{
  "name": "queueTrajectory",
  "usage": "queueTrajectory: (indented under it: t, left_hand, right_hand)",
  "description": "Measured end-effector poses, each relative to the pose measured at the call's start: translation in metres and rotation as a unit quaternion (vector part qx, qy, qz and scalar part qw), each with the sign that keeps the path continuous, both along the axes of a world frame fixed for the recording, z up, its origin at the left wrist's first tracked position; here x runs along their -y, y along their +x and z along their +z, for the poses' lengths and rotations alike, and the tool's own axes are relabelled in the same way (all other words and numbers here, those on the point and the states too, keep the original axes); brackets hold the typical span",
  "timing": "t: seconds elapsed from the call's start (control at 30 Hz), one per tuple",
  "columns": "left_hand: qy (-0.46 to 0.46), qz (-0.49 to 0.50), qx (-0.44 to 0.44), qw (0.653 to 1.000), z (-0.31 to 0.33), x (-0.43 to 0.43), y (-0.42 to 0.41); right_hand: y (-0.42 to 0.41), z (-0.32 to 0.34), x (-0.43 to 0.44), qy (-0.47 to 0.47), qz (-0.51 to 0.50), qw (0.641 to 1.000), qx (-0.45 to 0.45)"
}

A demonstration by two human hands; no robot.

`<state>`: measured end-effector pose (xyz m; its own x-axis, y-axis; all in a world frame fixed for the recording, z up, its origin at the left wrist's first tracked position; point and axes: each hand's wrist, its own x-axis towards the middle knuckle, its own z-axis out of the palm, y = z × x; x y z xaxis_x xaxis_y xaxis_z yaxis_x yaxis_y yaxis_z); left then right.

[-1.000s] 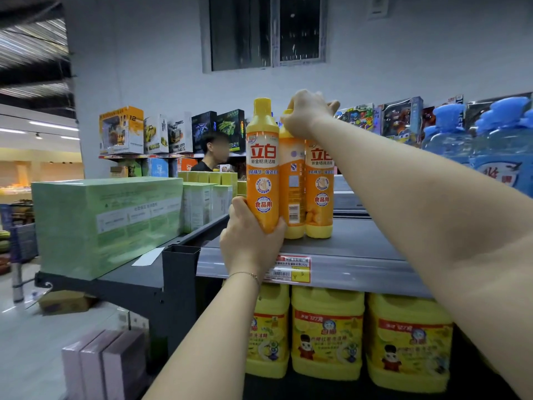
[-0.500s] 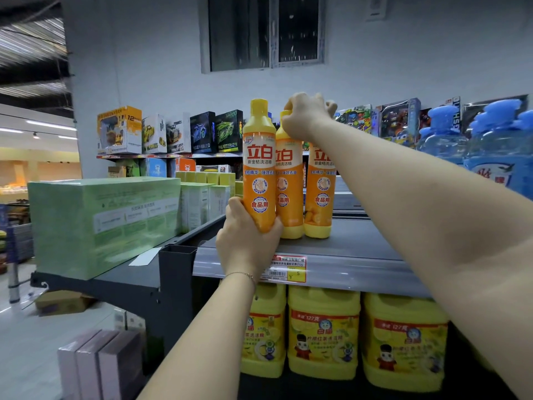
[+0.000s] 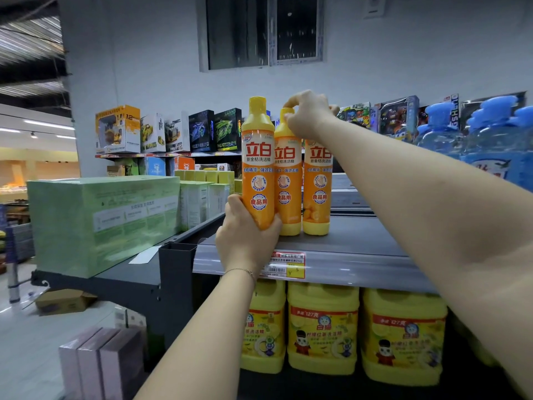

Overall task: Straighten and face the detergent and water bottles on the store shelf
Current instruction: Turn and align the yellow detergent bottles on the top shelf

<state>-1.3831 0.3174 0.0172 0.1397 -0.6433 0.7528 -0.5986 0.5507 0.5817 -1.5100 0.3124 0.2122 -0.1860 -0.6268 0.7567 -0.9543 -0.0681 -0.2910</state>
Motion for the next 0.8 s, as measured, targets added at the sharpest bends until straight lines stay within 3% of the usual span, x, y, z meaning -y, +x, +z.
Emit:
queueTrajectory:
  t: [0.1,0.23,0.37,0.5,0.63,0.8]
  left_hand:
    - [0.001,-0.001,-0.003,1.0,0.0,0.001,0.0]
    - [-0.003,-0.002,-0.004,1.0,0.0,0.001,0.0]
    - [-0.008,-0.006,-0.008,1.0,0.0,-0.003,0.0]
    - [-0.01,-0.019,-0.013,1.0,0.0,-0.005,0.0]
    - [-0.02,-0.023,-0.01,0.999,-0.002,-0.007,0.0]
    - [-0.046,-0.04,-0.004,0.998,-0.004,-0.004,0.002]
  right_hand:
    - [-0.004,-0.011,-0.005,-0.023,0.0,1.0,-0.015]
    - [-0.008,-0.038,-0.022,-0.132,0.022,0.991,-0.01]
    - [-0.01,-0.083,-0.035,-0.149,-0.025,0.988,0.016]
    - [-0.01,-0.119,-0.042,-0.025,-0.068,0.989,0.126]
    - [-0.021,-0.14,-0.038,0.111,-0.012,0.947,0.301]
    - [-0.023,-0.148,-0.035,0.144,0.001,0.944,0.296]
